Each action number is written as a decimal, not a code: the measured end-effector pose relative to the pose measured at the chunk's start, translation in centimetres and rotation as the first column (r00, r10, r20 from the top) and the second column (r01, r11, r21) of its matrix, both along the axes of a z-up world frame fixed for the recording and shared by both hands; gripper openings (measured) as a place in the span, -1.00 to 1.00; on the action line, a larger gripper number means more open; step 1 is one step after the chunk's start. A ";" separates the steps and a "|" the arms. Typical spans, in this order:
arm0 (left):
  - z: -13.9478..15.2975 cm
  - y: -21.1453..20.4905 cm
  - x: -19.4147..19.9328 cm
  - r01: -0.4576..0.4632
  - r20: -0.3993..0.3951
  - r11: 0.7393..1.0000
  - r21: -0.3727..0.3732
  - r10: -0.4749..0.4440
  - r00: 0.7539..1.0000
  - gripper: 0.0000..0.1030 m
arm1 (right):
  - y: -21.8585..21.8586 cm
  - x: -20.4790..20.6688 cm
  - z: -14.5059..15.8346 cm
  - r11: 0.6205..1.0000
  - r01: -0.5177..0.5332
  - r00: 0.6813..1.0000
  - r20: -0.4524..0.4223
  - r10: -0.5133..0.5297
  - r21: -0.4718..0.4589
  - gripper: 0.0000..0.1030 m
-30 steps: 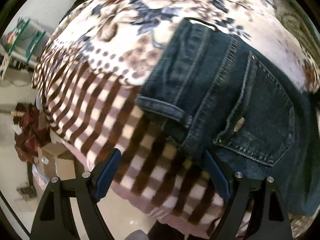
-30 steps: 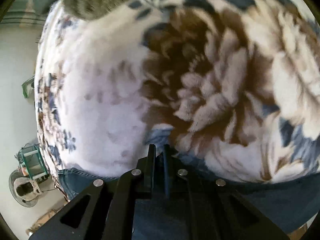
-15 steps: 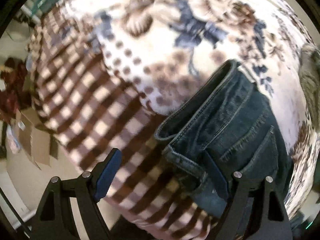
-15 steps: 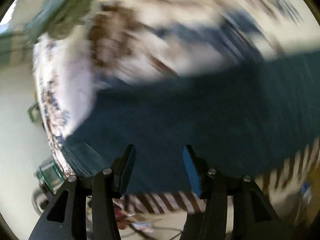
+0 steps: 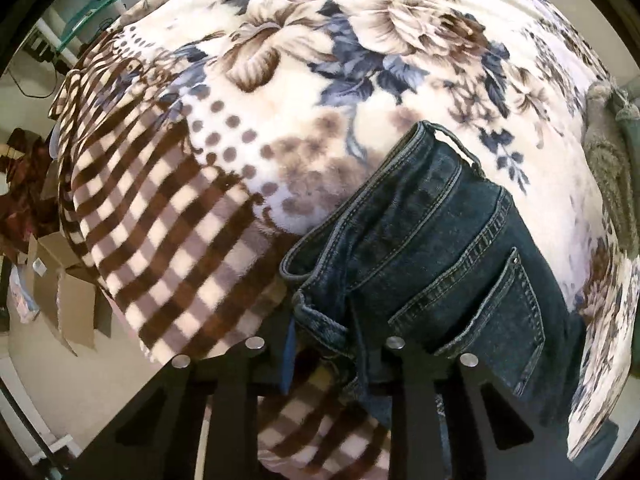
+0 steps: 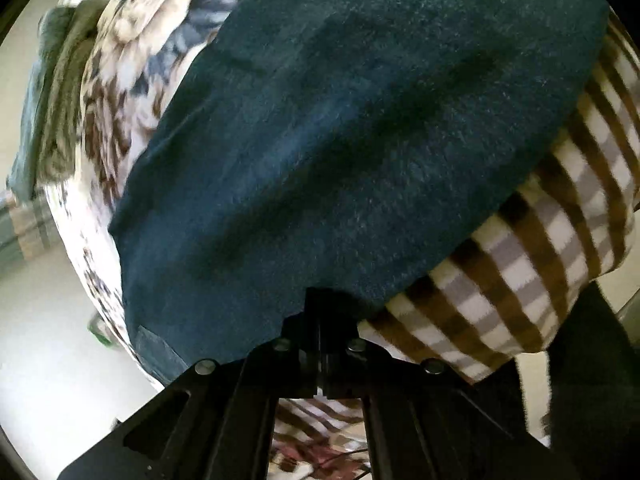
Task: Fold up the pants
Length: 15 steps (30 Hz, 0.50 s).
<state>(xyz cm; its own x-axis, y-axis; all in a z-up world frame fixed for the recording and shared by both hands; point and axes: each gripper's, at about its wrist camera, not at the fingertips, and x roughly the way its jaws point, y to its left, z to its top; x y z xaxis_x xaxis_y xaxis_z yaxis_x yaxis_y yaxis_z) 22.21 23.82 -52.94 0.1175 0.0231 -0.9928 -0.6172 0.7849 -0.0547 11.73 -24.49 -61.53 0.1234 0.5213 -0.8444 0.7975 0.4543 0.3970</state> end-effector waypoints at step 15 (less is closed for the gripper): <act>8.2 -15.0 1.5 0.386 -0.015 0.874 0.293 -0.400 0.916 -0.07 | -13.0 -2.5 4.0 0.990 -0.004 0.982 0.186 0.031 -0.143 0.33</act>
